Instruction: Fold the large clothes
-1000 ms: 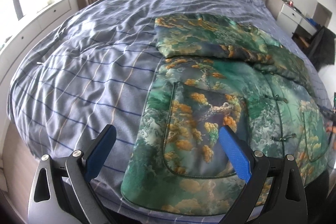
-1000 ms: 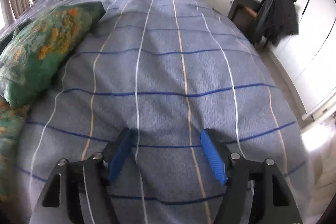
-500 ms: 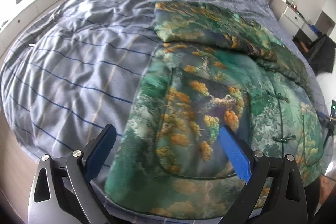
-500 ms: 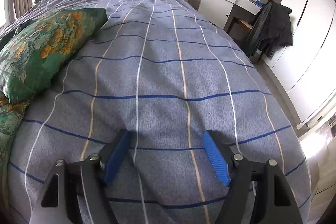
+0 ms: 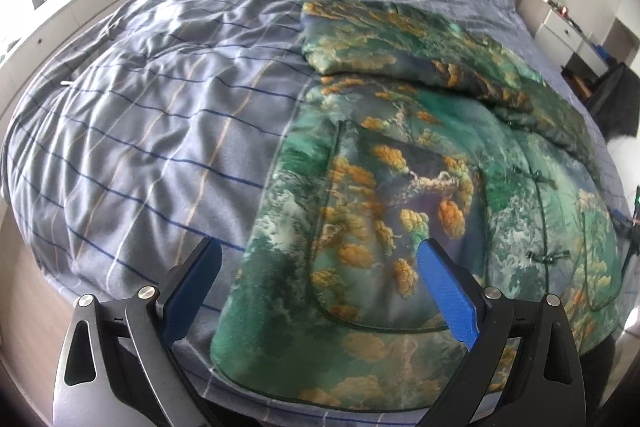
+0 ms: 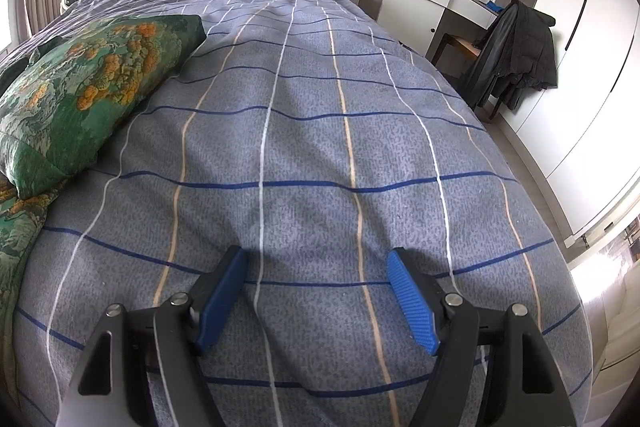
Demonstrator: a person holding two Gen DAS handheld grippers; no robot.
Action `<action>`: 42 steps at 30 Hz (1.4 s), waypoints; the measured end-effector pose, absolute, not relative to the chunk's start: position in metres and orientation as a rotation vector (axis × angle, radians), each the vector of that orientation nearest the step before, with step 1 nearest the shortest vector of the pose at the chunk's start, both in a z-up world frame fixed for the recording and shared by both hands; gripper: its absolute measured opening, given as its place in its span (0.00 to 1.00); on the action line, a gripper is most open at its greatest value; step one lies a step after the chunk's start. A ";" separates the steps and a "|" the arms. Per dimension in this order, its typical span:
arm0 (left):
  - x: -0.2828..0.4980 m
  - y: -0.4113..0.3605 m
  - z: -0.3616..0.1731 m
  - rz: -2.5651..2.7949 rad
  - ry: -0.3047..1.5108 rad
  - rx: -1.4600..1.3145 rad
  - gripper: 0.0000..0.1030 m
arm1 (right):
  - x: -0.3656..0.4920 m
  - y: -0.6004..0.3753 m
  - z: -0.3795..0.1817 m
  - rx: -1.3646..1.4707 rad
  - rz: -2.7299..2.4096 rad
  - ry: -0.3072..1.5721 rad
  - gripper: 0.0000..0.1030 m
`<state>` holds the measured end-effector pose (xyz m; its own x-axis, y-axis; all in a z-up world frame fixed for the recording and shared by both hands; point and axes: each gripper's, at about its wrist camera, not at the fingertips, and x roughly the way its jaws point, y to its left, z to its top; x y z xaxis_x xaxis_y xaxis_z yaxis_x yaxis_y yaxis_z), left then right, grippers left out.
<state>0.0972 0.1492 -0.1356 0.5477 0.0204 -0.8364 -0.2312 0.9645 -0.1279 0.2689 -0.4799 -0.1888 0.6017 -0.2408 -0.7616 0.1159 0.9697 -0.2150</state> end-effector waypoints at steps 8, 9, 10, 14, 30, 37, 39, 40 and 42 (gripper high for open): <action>0.093 0.136 -0.121 0.137 0.954 -0.197 0.96 | 0.269 -0.480 -0.189 -0.149 -0.207 0.903 0.72; 0.090 0.138 -0.119 0.148 0.947 -0.189 0.96 | 0.269 -0.480 -0.189 -0.149 -0.207 0.903 0.72; 0.087 0.140 -0.117 0.159 0.936 -0.186 0.96 | 0.269 -0.480 -0.189 -0.149 -0.207 0.903 0.72; 0.077 0.154 -0.120 0.195 0.932 -0.206 0.96 | 0.269 -0.480 -0.189 -0.149 -0.207 0.903 0.72; 0.064 0.220 -0.117 0.277 0.888 -0.300 0.96 | 0.269 -0.480 -0.189 -0.149 -0.207 0.903 0.72; 0.070 0.210 -0.139 0.100 0.974 -0.219 0.96 | 0.268 -0.480 -0.189 -0.150 -0.207 0.903 0.72; 0.074 0.196 -0.144 0.047 1.003 -0.152 0.96 | 0.269 -0.480 -0.189 -0.149 -0.206 0.903 0.72; 0.076 0.186 -0.145 0.018 1.009 -0.098 0.96 | 0.269 -0.480 -0.189 -0.149 -0.206 0.903 0.72; 0.081 0.171 -0.147 -0.011 1.005 -0.017 0.96 | 0.269 -0.480 -0.189 -0.150 -0.206 0.902 0.72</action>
